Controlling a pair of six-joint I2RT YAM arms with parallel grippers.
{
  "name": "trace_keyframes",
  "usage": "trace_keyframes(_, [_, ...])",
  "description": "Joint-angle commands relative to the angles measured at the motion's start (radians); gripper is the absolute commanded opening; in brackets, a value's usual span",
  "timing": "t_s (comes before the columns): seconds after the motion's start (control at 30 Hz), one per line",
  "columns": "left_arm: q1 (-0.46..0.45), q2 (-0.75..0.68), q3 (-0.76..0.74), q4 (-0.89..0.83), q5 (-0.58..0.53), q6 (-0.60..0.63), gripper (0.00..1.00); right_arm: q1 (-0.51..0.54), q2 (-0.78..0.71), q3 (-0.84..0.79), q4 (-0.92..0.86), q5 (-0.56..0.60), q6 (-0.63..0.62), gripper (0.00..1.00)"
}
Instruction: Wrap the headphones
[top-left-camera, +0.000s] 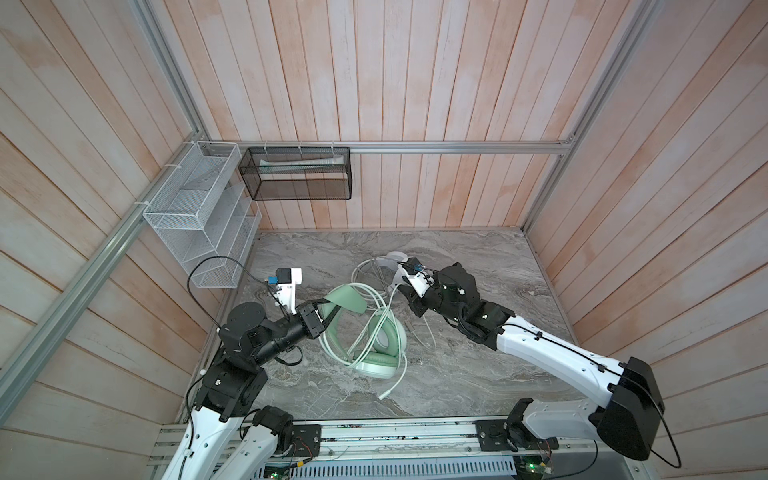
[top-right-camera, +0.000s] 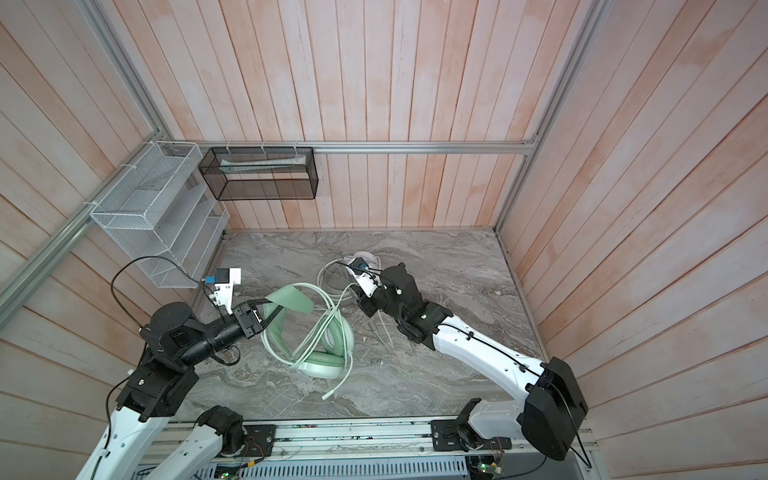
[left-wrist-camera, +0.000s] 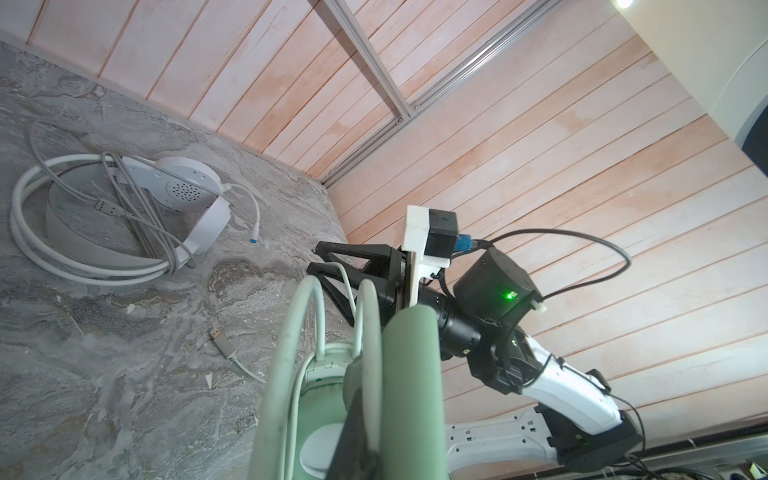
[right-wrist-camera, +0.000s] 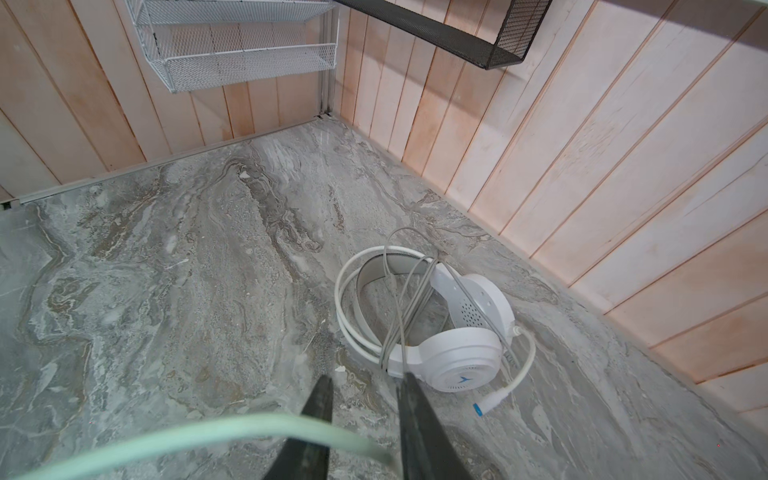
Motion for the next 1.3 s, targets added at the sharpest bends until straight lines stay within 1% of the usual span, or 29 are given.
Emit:
trace_keyframes(0.0, [-0.001,-0.020,0.060,0.132,0.047,-0.084,0.00,-0.006,-0.011,-0.033,0.077,-0.029,0.040,0.31])
trace_keyframes(0.27, [-0.001,-0.021,0.080,0.223,0.098,-0.217,0.00,-0.006,-0.022,-0.118,0.157,-0.066,0.073,0.32])
trace_keyframes(0.33, [-0.001,-0.023,0.078,0.251,0.104,-0.256,0.00,-0.005,-0.024,-0.137,0.189,-0.095,0.091,0.32])
trace_keyframes(0.5, [-0.001,-0.027,0.051,0.381,0.108,-0.378,0.00,-0.004,-0.014,-0.193,0.289,-0.211,0.163,0.35])
trace_keyframes(0.6, [-0.001,-0.020,0.042,0.442,0.103,-0.428,0.00,0.000,-0.020,-0.236,0.364,-0.227,0.210,0.36])
trace_keyframes(0.73, [-0.001,-0.009,0.044,0.488,0.096,-0.463,0.00,0.001,-0.031,-0.306,0.471,-0.247,0.265,0.36])
trace_keyframes(0.9, [-0.001,0.010,0.049,0.540,0.082,-0.498,0.00,0.017,-0.020,-0.358,0.534,-0.266,0.289,0.36])
trace_keyframes(0.93, [-0.002,0.015,0.056,0.540,0.080,-0.498,0.00,0.018,-0.027,-0.369,0.548,-0.268,0.293,0.39])
trace_keyframes(1.07, [-0.001,0.026,0.083,0.526,0.071,-0.489,0.00,0.028,-0.086,-0.439,0.636,-0.306,0.336,0.43])
trace_keyframes(1.13, [-0.001,0.027,0.089,0.526,0.065,-0.489,0.00,0.039,-0.131,-0.465,0.630,-0.282,0.352,0.43])
trace_keyframes(1.2, [-0.001,0.027,0.090,0.533,0.062,-0.495,0.00,0.046,-0.201,-0.507,0.617,-0.190,0.367,0.44])
trace_keyframes(1.27, [-0.001,0.031,0.090,0.547,0.060,-0.504,0.00,0.047,-0.254,-0.520,0.545,-0.096,0.378,0.48])
